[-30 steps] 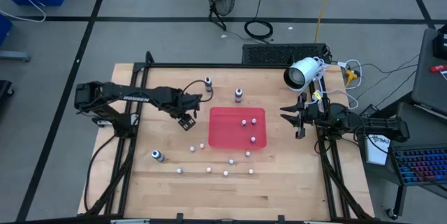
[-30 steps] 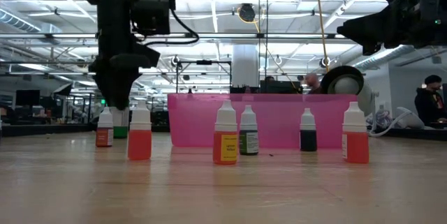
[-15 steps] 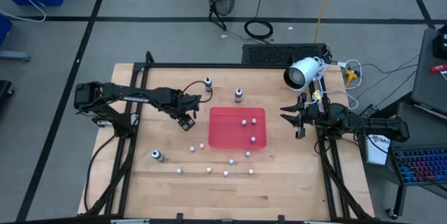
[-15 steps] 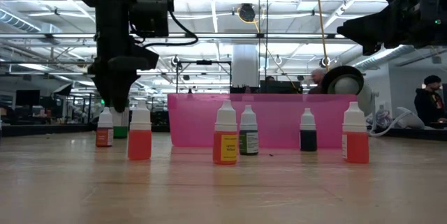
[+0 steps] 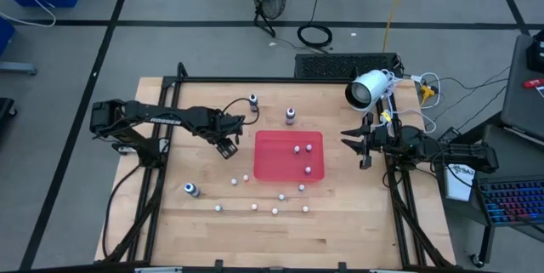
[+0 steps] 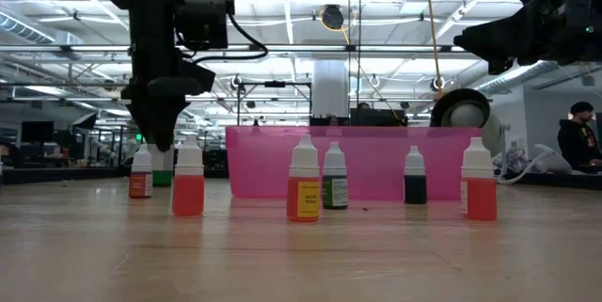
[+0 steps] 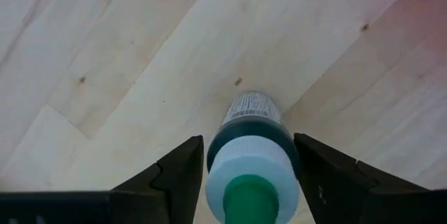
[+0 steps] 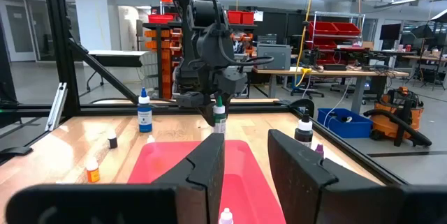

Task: Pick & Place food coloring
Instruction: Put the big green food coloring bottle into the red bin

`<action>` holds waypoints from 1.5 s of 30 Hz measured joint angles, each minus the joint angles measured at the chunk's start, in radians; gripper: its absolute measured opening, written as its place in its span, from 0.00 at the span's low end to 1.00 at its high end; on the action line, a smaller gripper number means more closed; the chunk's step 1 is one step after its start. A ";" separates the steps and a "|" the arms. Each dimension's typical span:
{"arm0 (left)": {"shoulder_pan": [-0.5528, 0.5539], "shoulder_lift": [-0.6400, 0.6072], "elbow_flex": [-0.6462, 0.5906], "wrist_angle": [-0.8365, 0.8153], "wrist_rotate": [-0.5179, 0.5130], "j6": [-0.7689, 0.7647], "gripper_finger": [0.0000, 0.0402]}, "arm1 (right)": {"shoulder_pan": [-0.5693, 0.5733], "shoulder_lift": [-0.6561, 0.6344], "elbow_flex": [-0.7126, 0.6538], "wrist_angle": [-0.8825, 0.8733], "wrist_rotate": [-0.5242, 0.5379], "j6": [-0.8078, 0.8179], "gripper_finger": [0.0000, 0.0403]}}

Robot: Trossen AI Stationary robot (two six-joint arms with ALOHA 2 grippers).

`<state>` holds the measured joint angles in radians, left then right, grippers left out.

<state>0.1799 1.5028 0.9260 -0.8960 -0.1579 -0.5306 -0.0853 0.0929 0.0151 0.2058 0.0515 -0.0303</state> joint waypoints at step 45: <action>-0.157 0.150 0.681 -0.123 -0.037 0.259 0.36 | 0.000 0.000 0.000 0.000 0.000 0.000 0.25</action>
<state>0.0227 1.6530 1.6069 -1.0191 -0.1951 -0.2719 -0.0853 0.0925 0.0147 0.2058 0.0517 -0.0303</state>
